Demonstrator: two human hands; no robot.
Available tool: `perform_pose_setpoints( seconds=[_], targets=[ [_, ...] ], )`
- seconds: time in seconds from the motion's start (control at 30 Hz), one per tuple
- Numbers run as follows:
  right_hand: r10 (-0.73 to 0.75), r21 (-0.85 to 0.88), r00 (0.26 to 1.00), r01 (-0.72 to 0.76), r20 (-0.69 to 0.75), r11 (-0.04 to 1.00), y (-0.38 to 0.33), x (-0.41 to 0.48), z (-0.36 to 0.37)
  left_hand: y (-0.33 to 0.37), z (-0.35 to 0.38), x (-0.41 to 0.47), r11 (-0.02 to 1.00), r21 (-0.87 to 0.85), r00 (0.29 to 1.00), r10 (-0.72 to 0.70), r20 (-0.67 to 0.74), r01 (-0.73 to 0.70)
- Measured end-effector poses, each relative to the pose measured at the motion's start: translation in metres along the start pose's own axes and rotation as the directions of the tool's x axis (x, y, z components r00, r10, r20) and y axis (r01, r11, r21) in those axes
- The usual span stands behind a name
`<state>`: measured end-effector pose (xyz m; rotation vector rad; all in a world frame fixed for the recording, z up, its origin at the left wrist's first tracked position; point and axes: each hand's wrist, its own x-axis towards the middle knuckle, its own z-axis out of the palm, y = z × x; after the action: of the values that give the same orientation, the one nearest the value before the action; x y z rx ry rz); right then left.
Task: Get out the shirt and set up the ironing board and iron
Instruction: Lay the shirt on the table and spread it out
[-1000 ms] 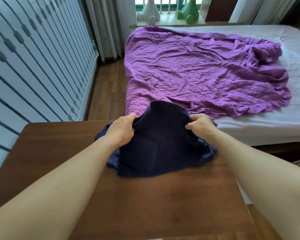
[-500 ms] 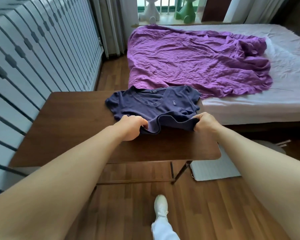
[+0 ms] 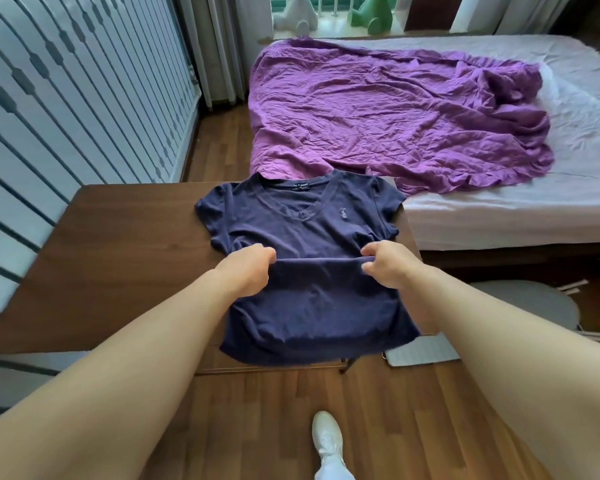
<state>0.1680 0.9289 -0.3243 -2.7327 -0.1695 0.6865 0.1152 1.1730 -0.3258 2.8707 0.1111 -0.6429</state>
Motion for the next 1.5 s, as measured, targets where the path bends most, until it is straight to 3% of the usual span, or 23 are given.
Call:
perform_pose_setpoints(
  seconds=[0.07,0.3,0.53,0.83,1.17,1.3,1.5],
  targets=[
    [-0.048,-0.014,0.999,0.048,-0.007,0.999,-0.009,0.020,-0.001,-0.001,-0.003,0.020,0.999,-0.033,0.998,0.011,-0.058,-0.013],
    [-0.119,-0.045,0.993,0.119,0.021,0.992,-0.025,0.098,0.003,-0.009,-0.002,0.091,0.992,-0.128,0.998,-0.023,-0.055,0.016],
    [-0.100,-0.090,0.991,0.108,0.089,0.990,-0.022,0.156,0.006,-0.021,0.008,0.145,0.982,-0.123,0.990,-0.139,0.028,0.142],
    [-0.037,-0.126,0.995,0.049,0.092,0.991,-0.012,0.205,0.008,-0.028,0.006,0.193,0.988,-0.070,0.991,-0.132,0.029,0.134],
    [-0.036,-0.148,0.996,0.048,0.086,0.988,-0.013,0.205,0.001,-0.027,0.004,0.193,0.989,-0.069,0.991,-0.129,0.034,0.131],
    [-0.054,-0.127,0.996,0.062,0.064,0.990,-0.023,0.192,-0.006,-0.018,-0.004,0.180,0.993,-0.088,0.996,-0.082,-0.029,0.079],
    [-0.146,-0.007,0.981,0.146,-0.130,0.989,-0.050,0.142,-0.032,0.001,-0.034,0.138,0.992,-0.124,0.987,-0.048,-0.152,0.030]
  ],
)
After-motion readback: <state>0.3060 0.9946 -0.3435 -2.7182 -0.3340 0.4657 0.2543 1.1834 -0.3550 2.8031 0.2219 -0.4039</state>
